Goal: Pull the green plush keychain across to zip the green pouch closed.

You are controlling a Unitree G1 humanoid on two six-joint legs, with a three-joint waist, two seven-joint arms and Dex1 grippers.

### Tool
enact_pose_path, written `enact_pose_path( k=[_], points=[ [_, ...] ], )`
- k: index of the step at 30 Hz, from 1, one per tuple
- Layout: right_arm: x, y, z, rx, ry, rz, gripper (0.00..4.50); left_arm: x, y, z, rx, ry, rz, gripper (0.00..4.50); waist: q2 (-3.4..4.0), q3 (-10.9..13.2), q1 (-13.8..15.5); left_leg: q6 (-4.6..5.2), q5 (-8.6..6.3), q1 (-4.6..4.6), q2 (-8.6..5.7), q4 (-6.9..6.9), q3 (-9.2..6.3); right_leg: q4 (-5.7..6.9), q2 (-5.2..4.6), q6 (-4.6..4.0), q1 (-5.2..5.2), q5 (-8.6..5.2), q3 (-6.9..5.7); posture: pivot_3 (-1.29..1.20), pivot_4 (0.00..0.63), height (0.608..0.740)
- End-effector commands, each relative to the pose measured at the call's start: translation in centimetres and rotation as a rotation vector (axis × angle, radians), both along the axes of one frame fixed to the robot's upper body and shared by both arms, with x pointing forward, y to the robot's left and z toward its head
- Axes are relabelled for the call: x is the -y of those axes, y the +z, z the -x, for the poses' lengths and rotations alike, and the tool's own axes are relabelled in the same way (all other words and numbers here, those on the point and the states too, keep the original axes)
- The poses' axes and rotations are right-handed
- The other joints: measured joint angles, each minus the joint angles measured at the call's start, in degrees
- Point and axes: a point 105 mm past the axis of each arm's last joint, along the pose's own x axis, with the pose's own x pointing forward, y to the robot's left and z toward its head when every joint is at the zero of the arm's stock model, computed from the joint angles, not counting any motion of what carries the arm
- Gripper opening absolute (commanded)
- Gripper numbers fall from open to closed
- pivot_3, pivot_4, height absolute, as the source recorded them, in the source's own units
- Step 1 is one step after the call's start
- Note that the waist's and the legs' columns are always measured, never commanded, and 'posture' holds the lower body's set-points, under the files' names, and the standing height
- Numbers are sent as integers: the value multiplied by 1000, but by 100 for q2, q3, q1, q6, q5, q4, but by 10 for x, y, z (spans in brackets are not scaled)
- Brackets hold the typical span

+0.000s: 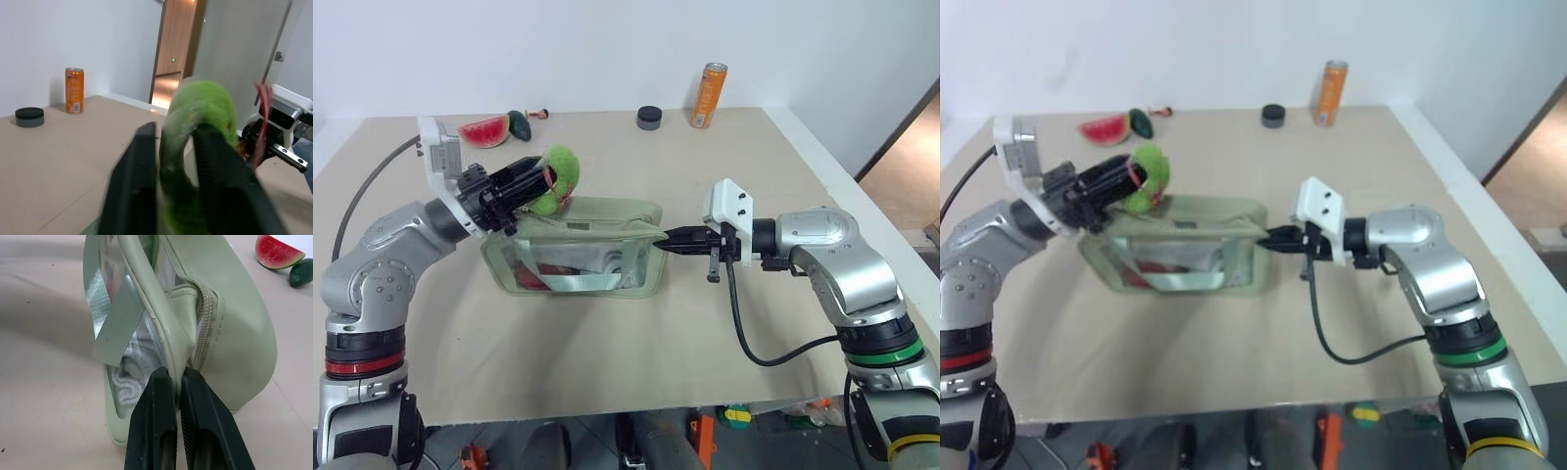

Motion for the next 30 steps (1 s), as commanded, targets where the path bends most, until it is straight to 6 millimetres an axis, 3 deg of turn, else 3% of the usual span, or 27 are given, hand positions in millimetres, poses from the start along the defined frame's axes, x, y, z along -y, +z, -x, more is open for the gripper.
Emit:
enact_pose_path(
  k=[1, 6, 18, 23, 27, 30],
  points=[
    [2, 5, 2, 26, -11, 3, 0, -6, 13, 5, 54, 15, -4, 2763, 0, 0, 0, 0, 0, 0, 0, 0, 0, 0, 0, 0, 0, 0, 0, 0, 150, 740],
    [0, 4, 1, 24, -7, -1, 0, -22, 25, 9, 73, 37, 73, 4452, 0, 0, 0, 0, 0, 0, 0, 0, -1, 0, 1, 0, 0, 0, 0, 0, 150, 740],
    [-4, 5, -1, 23, 15, 0, 0, -44, 31, 23, 91, 90, 89, 4452, 0, 0, -10, -2, 1, 1, -1, 0, -1, 0, 3, 0, 0, 0, 6, 0, 150, 740],
    [-5, 5, 0, 21, 20, 1, 0, -51, -6, 40, 41, 91, -86, 4452, 0, 0, -32, -11, 6, 20, -2, -41, 20, 0, 4, -2, -2, -3, 28, 0, 150, 740],
    [-6, 4, 0, 17, 23, 1, 0, -66, -46, 35, -97, 156, -195, 4452, -1, 0, -19, -14, 8, 29, 0, -50, 26, -1, 6, -4, -7, -6, 33, 0, 150, 740],
    [-6, 4, -1, 16, 25, 0, 0, -70, -59, 33, -126, 176, -206, 4452, -2, 1, -18, -14, 8, 33, -2, -50, 31, -1, 5, -4, -7, -6, 35, 0, 150, 740]
  ],
)
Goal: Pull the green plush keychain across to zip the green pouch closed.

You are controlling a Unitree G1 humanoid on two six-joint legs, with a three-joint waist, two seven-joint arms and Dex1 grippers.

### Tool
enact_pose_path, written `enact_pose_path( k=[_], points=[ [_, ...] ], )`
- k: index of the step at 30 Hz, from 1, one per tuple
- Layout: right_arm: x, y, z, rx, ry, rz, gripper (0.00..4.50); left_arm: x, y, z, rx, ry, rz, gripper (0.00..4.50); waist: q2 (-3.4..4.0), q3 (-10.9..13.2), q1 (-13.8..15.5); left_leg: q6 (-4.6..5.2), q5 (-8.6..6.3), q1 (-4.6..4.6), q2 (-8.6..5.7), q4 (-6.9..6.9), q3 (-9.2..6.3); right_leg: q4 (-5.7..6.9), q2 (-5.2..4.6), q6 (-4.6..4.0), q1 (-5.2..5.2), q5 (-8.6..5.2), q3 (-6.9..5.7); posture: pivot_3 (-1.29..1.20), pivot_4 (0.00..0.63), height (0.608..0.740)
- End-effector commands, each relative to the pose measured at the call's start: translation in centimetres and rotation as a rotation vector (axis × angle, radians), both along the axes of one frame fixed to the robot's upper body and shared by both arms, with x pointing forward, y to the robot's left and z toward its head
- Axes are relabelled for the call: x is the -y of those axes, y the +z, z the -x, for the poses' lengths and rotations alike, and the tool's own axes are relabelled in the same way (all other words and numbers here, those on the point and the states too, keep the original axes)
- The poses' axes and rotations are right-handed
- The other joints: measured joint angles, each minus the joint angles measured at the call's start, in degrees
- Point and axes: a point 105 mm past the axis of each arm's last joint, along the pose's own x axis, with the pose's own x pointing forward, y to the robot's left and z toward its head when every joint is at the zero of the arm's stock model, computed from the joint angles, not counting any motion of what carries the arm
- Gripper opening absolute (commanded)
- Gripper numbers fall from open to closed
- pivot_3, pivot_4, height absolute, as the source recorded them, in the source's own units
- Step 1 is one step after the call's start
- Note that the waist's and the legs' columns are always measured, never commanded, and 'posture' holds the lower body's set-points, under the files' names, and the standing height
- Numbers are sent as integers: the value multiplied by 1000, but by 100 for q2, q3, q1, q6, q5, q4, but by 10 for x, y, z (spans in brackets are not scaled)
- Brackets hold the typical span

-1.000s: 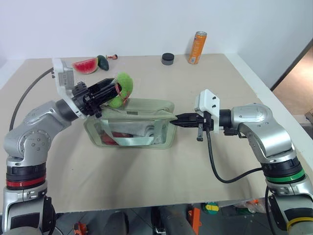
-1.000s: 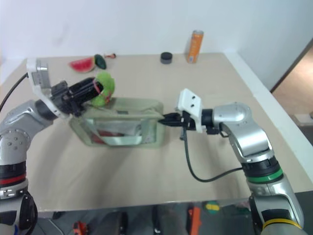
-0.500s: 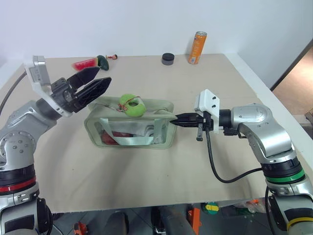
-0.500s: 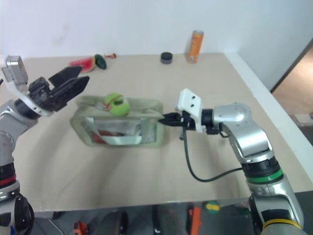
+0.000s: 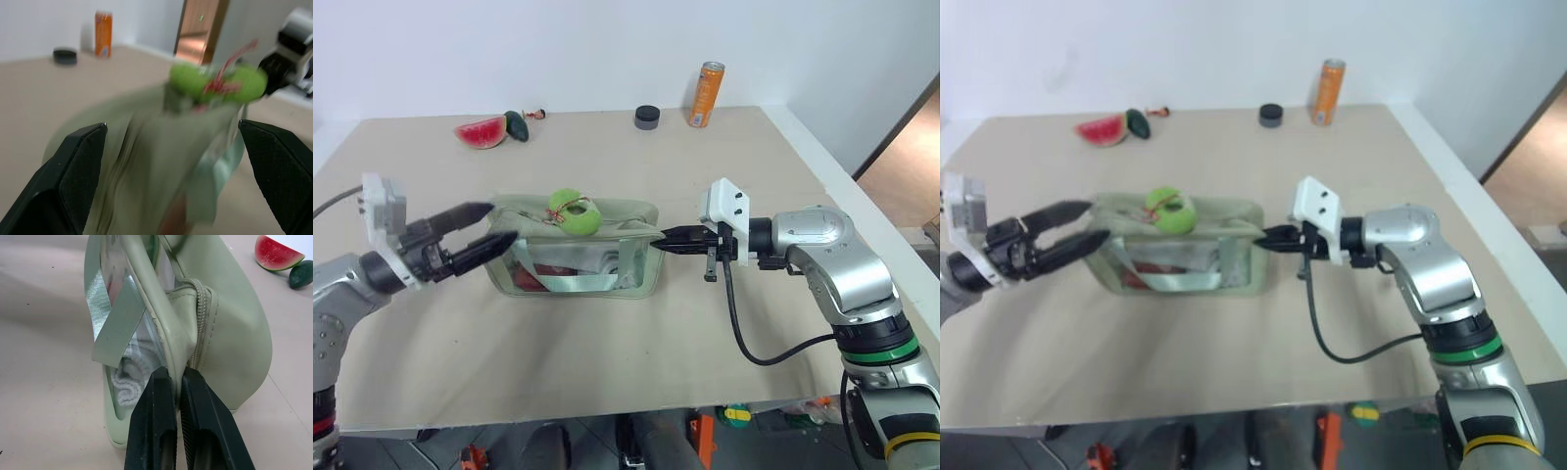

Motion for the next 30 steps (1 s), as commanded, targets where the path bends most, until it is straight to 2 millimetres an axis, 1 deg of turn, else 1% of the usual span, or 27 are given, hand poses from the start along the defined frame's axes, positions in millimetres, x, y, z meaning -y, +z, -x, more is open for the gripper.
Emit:
enact_pose_path(
  k=[1, 7, 11, 14, 16, 19, 21, 24, 30],
  points=[
    [-3, 4, 0, 18, 12, 5, 0, -3, -3, -1, 18, 16, -33, 4452, -1, 0, 0, 0, 0, 0, 0, 0, 1, 0, 1, 0, 0, 0, 2, 0, 150, 740],
    [-3, 3, 0, 19, 13, 4, 0, -5, -9, -4, -7, 30, 5, 4452, -1, 0, -3, 0, 0, 0, 1, -7, 10, -1, 3, 0, -3, 0, 13, 0, 150, 740],
    [-2, 3, 1, 18, 9, 6, 0, -9, -4, -2, -3, 35, 57, 4452, -1, 0, -3, 0, -1, 0, 1, -10, 11, -1, 3, 0, -4, -1, 15, 0, 150, 740],
    [-1, 2, 2, 17, 6, 8, 0, -17, 10, 4, 31, 41, 132, 3701, -2, 0, -5, 0, 0, 1, 2, -10, 13, -1, 3, 0, -4, 0, 16, 0, 150, 740],
    [-1, 3, 2, 17, 2, 7, 0, -26, 16, 9, 38, 52, 170, 3701, -2, 1, -6, 0, 0, 1, 3, -10, 12, -1, 4, 0, -5, 0, 15, 0, 150, 740],
    [1, 2, 2, 17, -1, 8, 0, -32, 12, 14, 12, 63, 160, 3701, -2, 1, -7, 0, -1, 2, 4, -11, 13, -1, 5, 0, -5, -1, 15, 0, 150, 740],
    [1, 2, 2, 16, -2, 8, 0, -29, 5, 16, -18, 59, 139, 3701, -2, 1, -6, 0, -1, 3, 4, -11, 13, -1, 5, 0, -5, -1, 15, 0, 150, 740],
    [1, 2, 2, 15, -1, 8, 0, -26, 2, 17, -26, 52, 137, 3701, -9, -1, -3, 0, -1, 2, 2, -9, 13, -2, 2, 0, -5, -1, 16, 0, 150, 740],
    [0, 3, 1, 17, 1, 6, 0, -10, -8, 16, -53, -1, 112, 3701, -10, -2, -5, 0, -1, 3, 2, -10, 15, -2, 3, 0, -5, -1, 17, 0, 150, 740]
  ],
)
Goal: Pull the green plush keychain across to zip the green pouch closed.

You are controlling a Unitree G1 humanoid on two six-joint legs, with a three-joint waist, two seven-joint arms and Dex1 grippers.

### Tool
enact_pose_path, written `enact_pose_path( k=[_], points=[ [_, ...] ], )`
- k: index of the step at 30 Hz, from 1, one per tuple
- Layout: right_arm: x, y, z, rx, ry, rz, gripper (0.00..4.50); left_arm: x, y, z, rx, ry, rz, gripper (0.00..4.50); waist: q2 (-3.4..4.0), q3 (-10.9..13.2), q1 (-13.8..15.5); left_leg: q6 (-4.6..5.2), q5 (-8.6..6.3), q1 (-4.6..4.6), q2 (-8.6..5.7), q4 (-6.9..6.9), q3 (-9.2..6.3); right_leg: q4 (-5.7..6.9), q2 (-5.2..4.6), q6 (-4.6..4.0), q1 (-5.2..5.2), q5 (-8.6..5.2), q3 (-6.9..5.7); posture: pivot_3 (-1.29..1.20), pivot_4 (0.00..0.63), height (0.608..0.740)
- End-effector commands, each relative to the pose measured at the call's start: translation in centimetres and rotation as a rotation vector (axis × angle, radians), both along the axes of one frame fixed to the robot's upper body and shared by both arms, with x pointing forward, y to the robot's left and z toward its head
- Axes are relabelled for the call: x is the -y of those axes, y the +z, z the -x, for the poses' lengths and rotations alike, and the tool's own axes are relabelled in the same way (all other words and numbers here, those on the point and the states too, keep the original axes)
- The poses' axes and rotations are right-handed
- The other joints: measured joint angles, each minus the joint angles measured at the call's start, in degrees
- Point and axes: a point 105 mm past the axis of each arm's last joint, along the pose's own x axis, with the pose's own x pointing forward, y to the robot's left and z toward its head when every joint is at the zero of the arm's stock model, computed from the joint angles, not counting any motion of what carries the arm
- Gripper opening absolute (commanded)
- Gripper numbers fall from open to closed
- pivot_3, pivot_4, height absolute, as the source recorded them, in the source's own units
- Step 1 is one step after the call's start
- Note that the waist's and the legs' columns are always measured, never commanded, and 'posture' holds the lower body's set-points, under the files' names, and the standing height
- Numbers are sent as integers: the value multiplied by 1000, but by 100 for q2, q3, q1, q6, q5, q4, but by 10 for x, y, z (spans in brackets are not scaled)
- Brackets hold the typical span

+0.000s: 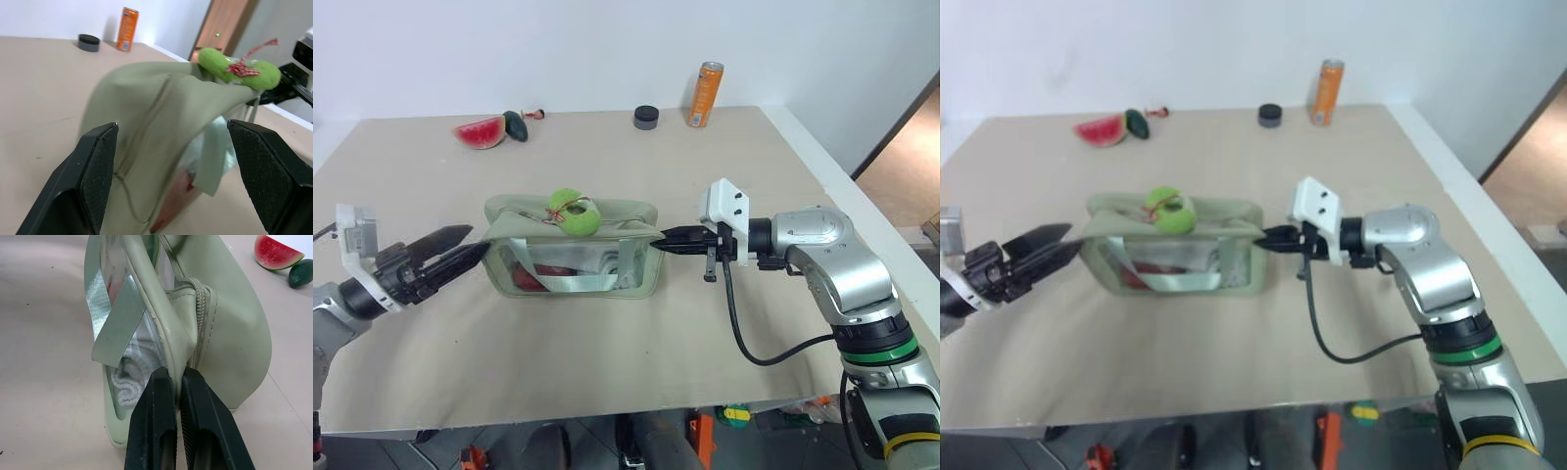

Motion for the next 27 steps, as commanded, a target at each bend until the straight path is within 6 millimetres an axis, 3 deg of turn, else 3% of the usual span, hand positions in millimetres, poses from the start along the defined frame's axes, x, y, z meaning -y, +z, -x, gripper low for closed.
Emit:
enact_pose_path(
  k=[1, 6, 12, 13, 17, 23, 27],
  points=[
    [0, 3, 1, 18, 2, 8, 0, 10, 1, 2, 20, -42, -35, 3701, 0, 0, -2, 0, 0, 0, 1, 0, 0, 0, 1, 0, 0, 0, 0, 0, 150, 740],
    [0, 3, 2, 16, 1, 6, 0, 16, -6, -2, -5, -72, -55, 3701, -1, 0, -2, 0, 0, 0, 0, -1, 0, 0, 1, 0, 0, 0, 1, 0, 150, 740],
    [1, 2, 3, 14, -4, 7, 0, 16, 1, -7, 5, -73, -21, 2080, -1, 0, -1, 0, 0, 0, 0, -1, 0, 0, 1, 0, 0, 0, 2, 0, 150, 740],
    [1, 2, 3, 13, -5, 7, 0, 15, 3, -8, 10, -70, -16, 1464, -1, 0, -1, 0, 0, 0, 0, -1, 2, 0, 1, 0, 0, 0, 3, 0, 150, 740],
    [1, 1, 4, 11, -5, 8, 0, 15, 5, -10, 20, -62, -11, 162, -1, 0, -5, 0, -1, -1, 1, -1, 2, -1, 1, 0, 0, 0, 4, 0, 150, 740],
    [1, 3, 2, -5, -19, -19, 0, 17, 1, -16, 32, -23, -52, 32, -2, -1, -2, 0, -1, 0, 1, -1, 1, -1, 2, 0, 0, 0, 3, 0, 150, 740],
    [4, 14, 6, -46, -17, -78, 1311, 19, 2, -15, 38, -30, -45, 0, -3, 0, 1, -1, -1, -4, -2, -1, 2, -1, -2, 0, -1, 0, 4, 0, 150, 740]
  ],
)
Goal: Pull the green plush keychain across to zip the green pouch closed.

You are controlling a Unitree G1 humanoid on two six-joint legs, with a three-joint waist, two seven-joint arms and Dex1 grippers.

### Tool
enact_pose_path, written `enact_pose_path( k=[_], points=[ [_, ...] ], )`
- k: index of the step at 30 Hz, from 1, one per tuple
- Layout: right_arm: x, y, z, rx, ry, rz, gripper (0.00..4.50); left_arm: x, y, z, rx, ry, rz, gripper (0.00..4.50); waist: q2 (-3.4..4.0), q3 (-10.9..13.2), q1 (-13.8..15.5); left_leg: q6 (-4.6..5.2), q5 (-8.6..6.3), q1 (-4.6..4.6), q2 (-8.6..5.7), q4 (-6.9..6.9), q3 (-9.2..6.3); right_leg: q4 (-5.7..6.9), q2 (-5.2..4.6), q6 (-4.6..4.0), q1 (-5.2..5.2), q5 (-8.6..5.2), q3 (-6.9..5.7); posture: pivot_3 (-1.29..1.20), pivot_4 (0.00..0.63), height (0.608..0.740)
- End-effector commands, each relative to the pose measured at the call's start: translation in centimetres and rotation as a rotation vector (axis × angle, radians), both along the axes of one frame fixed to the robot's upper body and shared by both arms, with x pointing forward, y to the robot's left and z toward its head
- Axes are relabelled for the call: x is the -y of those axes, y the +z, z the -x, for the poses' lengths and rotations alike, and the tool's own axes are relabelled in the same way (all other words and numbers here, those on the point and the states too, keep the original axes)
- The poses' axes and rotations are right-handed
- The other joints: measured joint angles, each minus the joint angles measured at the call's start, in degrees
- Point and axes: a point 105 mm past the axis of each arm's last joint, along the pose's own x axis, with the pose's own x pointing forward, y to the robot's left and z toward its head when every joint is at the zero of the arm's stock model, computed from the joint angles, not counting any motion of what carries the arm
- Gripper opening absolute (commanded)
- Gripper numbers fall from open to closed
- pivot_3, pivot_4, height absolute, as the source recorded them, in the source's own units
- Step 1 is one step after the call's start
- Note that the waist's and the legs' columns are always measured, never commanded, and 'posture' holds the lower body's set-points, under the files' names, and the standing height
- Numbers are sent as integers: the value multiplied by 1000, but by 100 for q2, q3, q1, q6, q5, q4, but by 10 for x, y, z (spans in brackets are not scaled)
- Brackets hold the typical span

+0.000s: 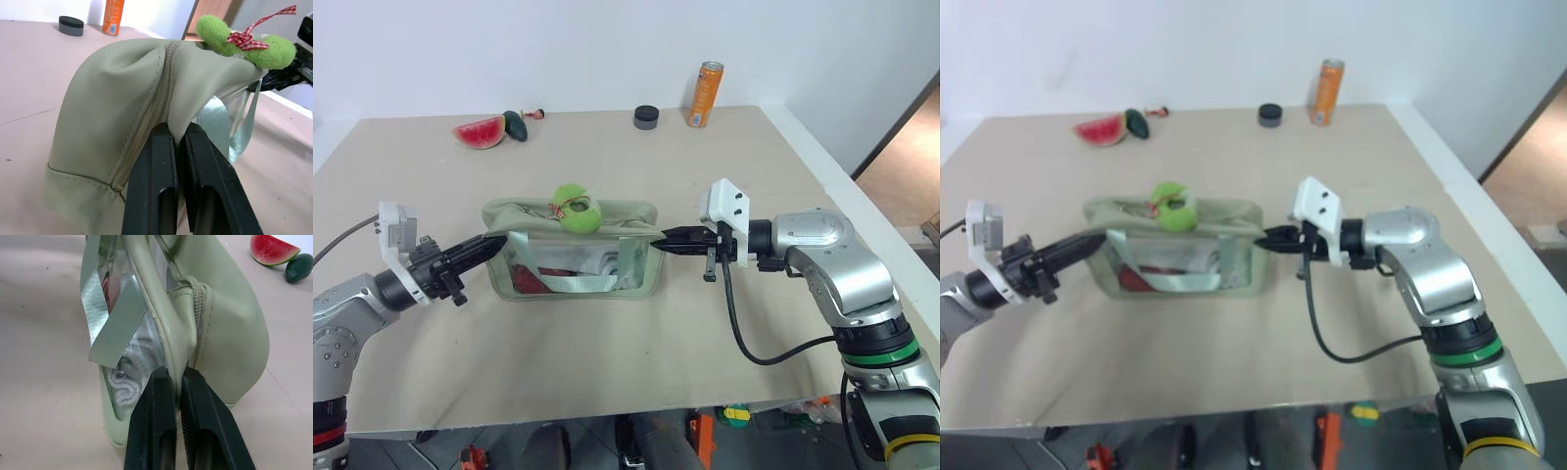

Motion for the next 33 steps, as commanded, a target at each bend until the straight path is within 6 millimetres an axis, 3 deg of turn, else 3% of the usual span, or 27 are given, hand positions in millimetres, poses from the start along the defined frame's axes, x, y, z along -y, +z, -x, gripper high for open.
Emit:
enact_pose_path(
  k=[1, 7, 13, 19, 26, 29, 33],
  points=[
    [5, 18, 6, 10, 3, -55, 1636, 5, 10, 1, 52, -13, -8, 0, 0, 0, 2, 0, 0, 0, -1, 0, 0, 0, -1, 0, 0, 0, 0, 0, 150, 740],
    [24, 37, 16, -12, -19, -116, 3680, 9, 9, 0, 53, -27, -3, 0, 0, 0, 18, -5, -3, -6, -7, 0, 0, -6, -7, 2, 0, -2, 0, 0, 150, 740],
    [18, 93, 16, 211, -16, -257, 3680, 16, 8, 0, 52, -61, -5, 0, -1, 0, 13, -5, -3, -6, -12, 2, 1, -7, -9, 6, 1, 1, 4, 0, 150, 740],
    [-9, 109, -8, 616, -49, -48, 3680, 20, 9, -2, 57, -76, -5, 0, -1, 0, 22, -4, -2, -7, -11, 2, -5, -8, -4, 7, 2, 1, 5, 0, 150, 740],
    [-25, 96, -8, 853, 107, 162, 3680, 20, 10, -2, 67, -73, -4, 0, -1, 0, 28, -10, -7, -23, -31, 3, 1, -17, -26, 16, -1, -5, 19, 0, 150, 740],
    [-24, 73, -6, 883, 202, 302, 3680, 19, 10, -2, 67, -63, -5, 0, -1, 0, 29, -11, -9, -25, -41, 3, 1, -17, -35, 22, 0, -8, 21, 0, 150, 740],
    [-34, 67, -7, 886, 252, 289, 3680, 17, 10, -2, 68, -55, -2, 0, -2, 0, 25, -11, -9, -22, -43, 6, 4, -16, -37, 23, 1, -8, 25, 0, 150, 740]
  ],
)
